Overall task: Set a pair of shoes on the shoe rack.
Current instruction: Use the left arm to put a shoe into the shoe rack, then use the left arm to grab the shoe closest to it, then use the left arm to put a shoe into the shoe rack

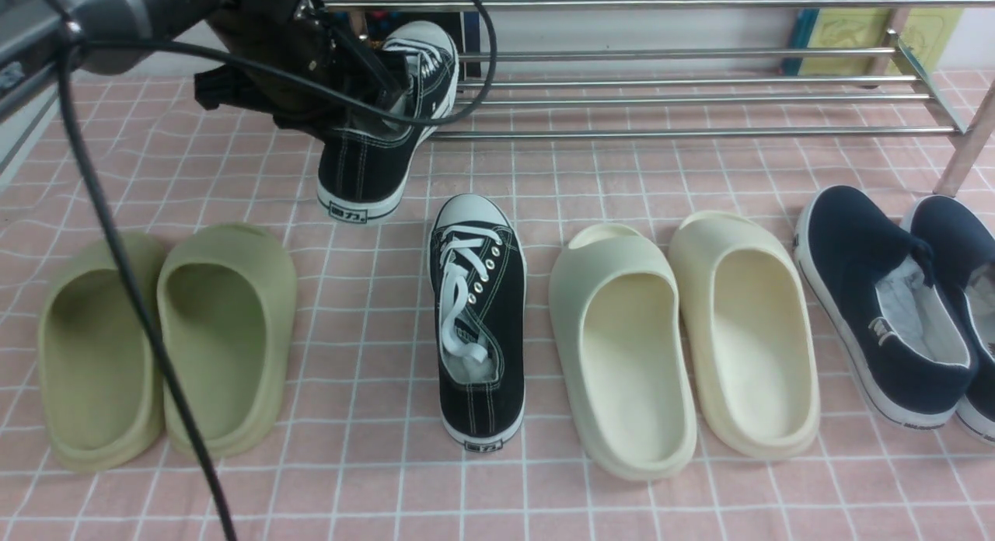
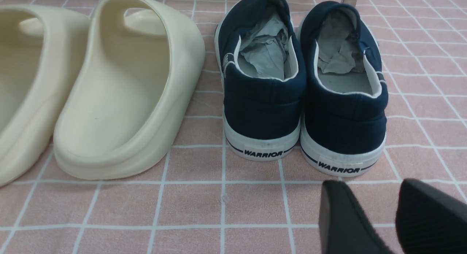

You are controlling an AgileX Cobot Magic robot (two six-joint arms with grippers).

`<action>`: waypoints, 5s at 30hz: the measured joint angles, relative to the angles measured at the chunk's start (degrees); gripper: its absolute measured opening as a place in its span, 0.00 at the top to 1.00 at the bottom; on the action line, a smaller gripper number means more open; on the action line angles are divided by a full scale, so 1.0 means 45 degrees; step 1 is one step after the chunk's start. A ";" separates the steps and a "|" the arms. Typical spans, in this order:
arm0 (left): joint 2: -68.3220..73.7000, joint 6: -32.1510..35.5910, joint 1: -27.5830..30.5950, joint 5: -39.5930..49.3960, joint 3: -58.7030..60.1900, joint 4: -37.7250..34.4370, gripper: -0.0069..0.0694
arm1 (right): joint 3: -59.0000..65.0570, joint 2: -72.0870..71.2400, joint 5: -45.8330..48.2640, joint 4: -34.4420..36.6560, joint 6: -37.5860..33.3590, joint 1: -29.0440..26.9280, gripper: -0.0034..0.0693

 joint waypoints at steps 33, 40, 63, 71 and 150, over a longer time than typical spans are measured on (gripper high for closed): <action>0.3917 -0.1546 0.0125 -0.1089 -0.4338 -0.0962 0.44 | 0.0000 -0.0014 0.0000 0.0000 0.0000 0.0000 0.62; 0.2750 0.1124 0.0396 -0.0043 -0.4338 -0.0598 0.44 | 0.0000 -0.0014 0.0000 0.0000 0.0000 0.0000 0.62; 0.2456 0.3380 -0.0518 -0.1816 -0.0656 -0.3118 0.91 | 0.0000 -0.0014 0.0000 0.0000 0.0000 0.0000 0.62; 0.2538 0.2793 -0.0225 -0.1674 -0.1011 -0.2308 0.89 | 0.0000 -0.0014 0.0000 0.0000 0.0000 0.0000 0.62; 0.0012 -0.0324 -0.1750 -0.4376 0.1979 -0.2077 0.89 | 0.0000 -0.0014 0.0000 0.0000 0.0000 0.0000 0.62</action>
